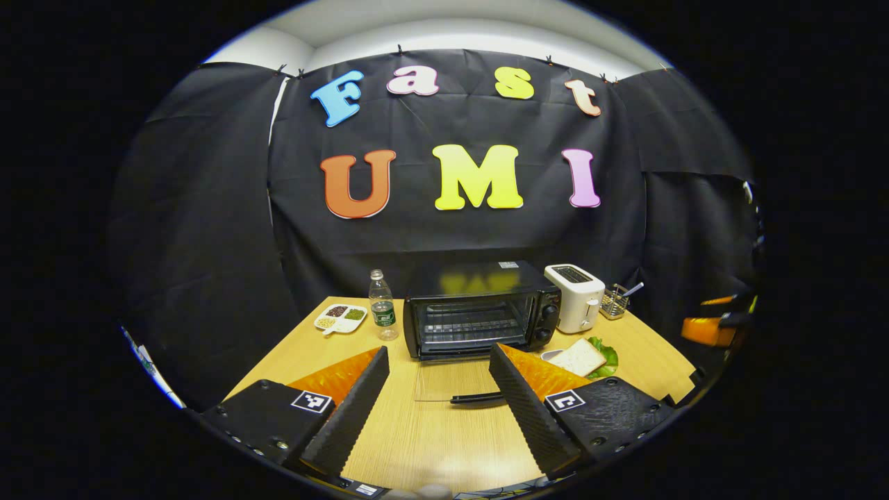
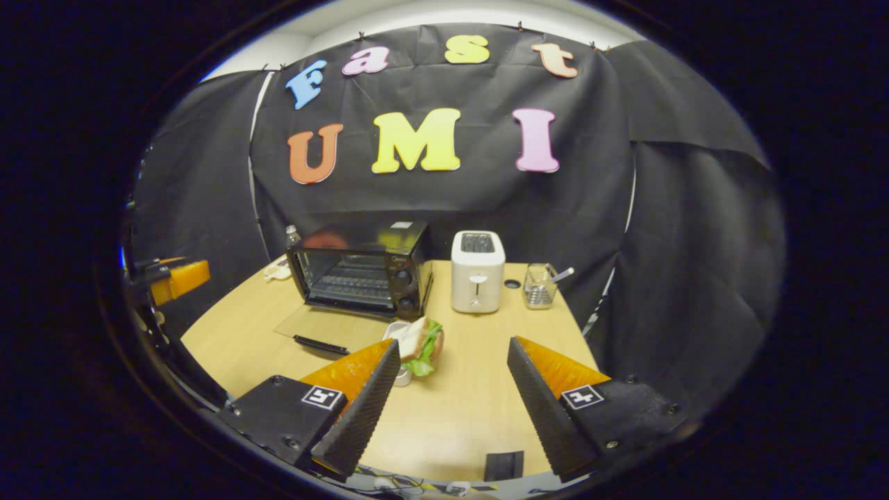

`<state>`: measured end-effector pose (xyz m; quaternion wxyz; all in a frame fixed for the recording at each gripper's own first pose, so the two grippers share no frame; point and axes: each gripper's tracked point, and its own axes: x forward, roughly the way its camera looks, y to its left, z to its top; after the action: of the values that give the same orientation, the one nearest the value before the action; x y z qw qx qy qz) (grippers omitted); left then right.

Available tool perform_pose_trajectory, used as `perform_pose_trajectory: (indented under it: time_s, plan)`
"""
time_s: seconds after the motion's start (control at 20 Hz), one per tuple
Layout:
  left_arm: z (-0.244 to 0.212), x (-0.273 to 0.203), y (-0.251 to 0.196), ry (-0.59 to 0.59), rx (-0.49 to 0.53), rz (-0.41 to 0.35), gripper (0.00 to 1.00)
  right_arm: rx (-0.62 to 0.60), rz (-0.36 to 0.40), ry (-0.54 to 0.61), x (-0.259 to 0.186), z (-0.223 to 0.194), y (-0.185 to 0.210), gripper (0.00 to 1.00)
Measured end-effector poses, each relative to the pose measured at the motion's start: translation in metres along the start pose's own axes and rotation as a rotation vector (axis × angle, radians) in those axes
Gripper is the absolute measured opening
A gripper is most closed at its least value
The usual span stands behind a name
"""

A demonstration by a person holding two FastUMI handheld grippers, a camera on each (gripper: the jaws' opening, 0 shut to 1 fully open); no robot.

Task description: Open the electric oven with the left hand, put the food in, and close the electric oven.

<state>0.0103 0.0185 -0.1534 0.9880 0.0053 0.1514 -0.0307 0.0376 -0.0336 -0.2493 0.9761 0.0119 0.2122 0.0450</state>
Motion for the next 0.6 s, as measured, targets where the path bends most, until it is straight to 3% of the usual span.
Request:
perform_pose_trajectory:
  time_s: [0.05, 0.15, 0.2, 0.4, 0.45, 0.5, 0.55, 0.6]
  plan:
    - [0.011, -0.012, 0.001, -0.019, -0.011, 0.002, 0.96, 0.027, 0.023, 0.024, 0.010, -0.011, 0.004, 0.92]
    - [0.030, -0.034, 0.003, -0.052, -0.028, 0.018, 0.95, 0.069, 0.076, 0.071, 0.035, -0.032, 0.012, 0.92]
    - [0.040, -0.042, 0.002, -0.066, -0.032, 0.028, 0.95, 0.084, 0.110, 0.095, 0.048, -0.041, 0.017, 0.99]
    - [0.068, -0.064, -0.004, -0.096, -0.023, 0.092, 0.95, 0.163, 0.200, 0.189, 0.104, -0.061, 0.022, 0.98]
    - [0.070, -0.065, -0.004, -0.098, -0.019, 0.109, 0.95, 0.193, 0.216, 0.202, 0.116, -0.060, 0.021, 0.88]
    - [0.073, -0.065, -0.009, -0.094, -0.017, 0.119, 0.95, 0.221, 0.238, 0.222, 0.130, -0.060, 0.021, 0.88]
    - [0.074, -0.064, -0.014, -0.091, -0.018, 0.129, 0.95, 0.246, 0.258, 0.231, 0.144, -0.059, 0.020, 0.98]
    - [0.077, -0.063, -0.019, -0.087, -0.022, 0.138, 0.95, 0.260, 0.264, 0.253, 0.157, -0.058, 0.016, 0.96]
